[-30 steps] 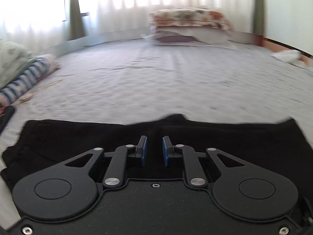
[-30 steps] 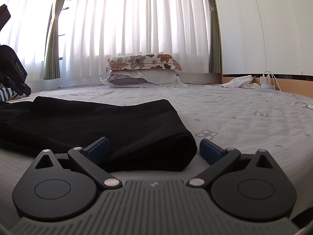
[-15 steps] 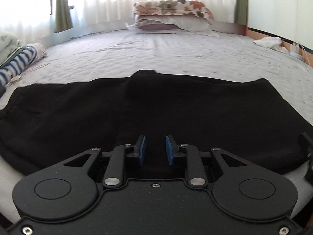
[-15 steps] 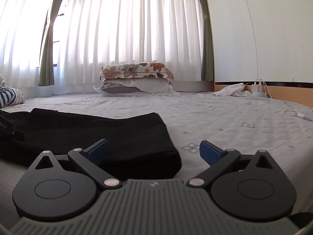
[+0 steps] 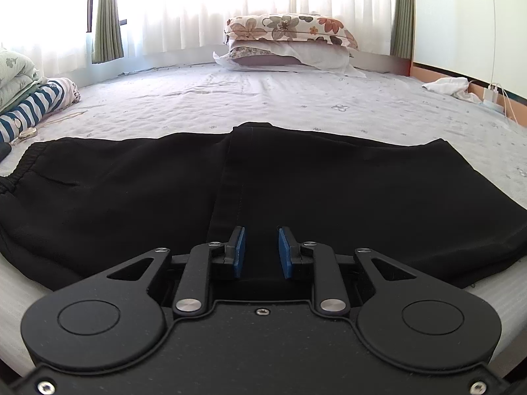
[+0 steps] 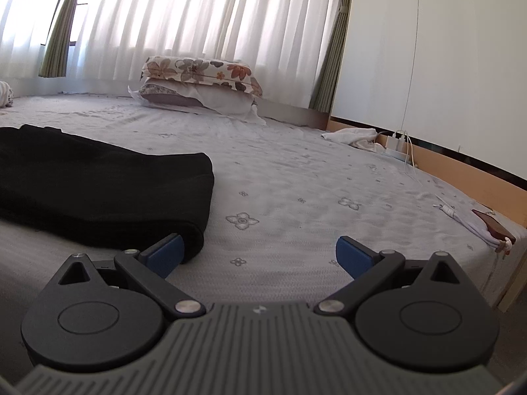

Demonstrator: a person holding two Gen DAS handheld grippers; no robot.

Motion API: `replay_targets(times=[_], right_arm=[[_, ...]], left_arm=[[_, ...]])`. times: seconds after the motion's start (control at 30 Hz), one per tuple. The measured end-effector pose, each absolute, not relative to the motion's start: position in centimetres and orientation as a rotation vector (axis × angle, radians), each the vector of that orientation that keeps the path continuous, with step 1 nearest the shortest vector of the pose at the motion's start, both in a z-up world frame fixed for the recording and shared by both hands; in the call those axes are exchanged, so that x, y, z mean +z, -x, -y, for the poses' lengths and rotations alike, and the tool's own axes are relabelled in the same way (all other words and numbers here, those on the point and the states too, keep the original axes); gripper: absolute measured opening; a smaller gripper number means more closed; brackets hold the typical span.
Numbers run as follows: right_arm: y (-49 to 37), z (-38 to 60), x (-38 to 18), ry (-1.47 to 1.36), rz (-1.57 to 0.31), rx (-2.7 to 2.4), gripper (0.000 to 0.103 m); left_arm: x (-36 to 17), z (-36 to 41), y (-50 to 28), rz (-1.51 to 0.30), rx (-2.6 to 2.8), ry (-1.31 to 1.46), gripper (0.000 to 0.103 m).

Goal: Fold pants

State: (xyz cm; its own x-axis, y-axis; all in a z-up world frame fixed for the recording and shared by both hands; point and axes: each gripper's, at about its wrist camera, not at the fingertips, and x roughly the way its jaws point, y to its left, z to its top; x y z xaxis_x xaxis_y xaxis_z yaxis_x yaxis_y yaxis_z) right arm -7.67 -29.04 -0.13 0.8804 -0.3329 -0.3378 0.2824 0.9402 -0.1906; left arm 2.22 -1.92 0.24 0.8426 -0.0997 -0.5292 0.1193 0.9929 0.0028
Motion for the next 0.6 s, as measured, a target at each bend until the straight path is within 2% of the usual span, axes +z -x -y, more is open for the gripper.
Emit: replay_targets(times=[0.33,0.43,0.6], right_arm=[[4.7,31.3,-1.3,0.029,-0.416,-0.351,0.103],[4.9,33.5,-1.8,-0.085,-0.43,-0.286,0.103],[4.6,33.0,-1.5,-0.033,-0.456,-0.287,0.103]], left_arm=[[0.3,1.0,-2.5,-0.569,-0.133,0.011,0.023],[0.3,0.4,-2.7,-0.576,-0.153,0.048,0.023],[0.2,-0.6,-2.7,-0.578,-0.177,0.093,0.022]])
